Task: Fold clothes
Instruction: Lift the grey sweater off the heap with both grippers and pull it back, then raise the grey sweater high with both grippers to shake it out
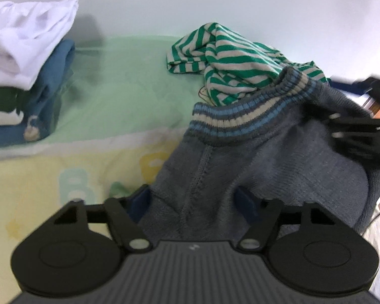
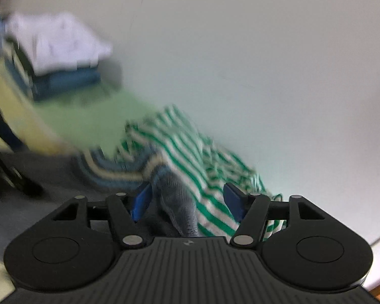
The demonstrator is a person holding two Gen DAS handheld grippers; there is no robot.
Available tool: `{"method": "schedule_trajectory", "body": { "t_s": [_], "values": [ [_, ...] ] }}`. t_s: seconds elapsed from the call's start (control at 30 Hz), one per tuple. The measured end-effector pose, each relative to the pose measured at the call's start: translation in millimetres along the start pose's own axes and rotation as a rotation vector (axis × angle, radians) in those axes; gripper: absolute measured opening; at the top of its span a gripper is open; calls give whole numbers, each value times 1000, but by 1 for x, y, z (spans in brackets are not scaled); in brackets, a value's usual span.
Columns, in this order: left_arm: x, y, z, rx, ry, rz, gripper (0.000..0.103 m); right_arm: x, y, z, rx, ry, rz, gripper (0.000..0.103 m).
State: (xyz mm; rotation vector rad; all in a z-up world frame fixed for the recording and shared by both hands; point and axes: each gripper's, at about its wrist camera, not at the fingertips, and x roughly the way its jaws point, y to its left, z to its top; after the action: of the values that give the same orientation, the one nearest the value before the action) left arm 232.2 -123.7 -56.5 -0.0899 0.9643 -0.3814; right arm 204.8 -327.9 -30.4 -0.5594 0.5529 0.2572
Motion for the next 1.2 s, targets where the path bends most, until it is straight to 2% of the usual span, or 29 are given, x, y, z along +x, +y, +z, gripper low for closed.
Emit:
{"method": "schedule_trajectory", "body": {
  "t_s": [0.07,0.1,0.13,0.17,0.3,0.47,0.57,0.73,0.97,1.03,1.2],
  "values": [
    [-3,3,-2,-20,2,-19,52,11,-15,-8,112,60,78,27],
    [-5,5,-3,-33,3,-31,45,13,-25,-11,194,83,125,5],
    [-6,7,-5,-44,5,-43,41,11,-32,-15,260,87,150,5],
    [-7,7,-6,-50,5,-50,31,6,-36,-18,297,75,159,5],
    [-12,-1,-14,-64,-7,-60,14,-33,-35,-28,321,-28,160,5],
    [-34,-32,-29,-1,-45,-17,11,-79,-27,-50,333,-92,85,5],
    [-61,-53,-44,66,-103,50,11,-103,-30,-64,381,-102,45,5],
    [-109,-74,-74,80,-194,160,11,-135,-28,-83,422,-103,35,5],
    [-159,-90,-120,85,-285,243,11,-185,-8,-95,445,-117,20,5],
    [-176,-91,-128,100,-315,252,11,-202,-3,-96,467,-139,19,5],
    [-227,-80,-137,121,-399,205,11,-253,18,-93,499,-200,-42,5]
  ]
}}
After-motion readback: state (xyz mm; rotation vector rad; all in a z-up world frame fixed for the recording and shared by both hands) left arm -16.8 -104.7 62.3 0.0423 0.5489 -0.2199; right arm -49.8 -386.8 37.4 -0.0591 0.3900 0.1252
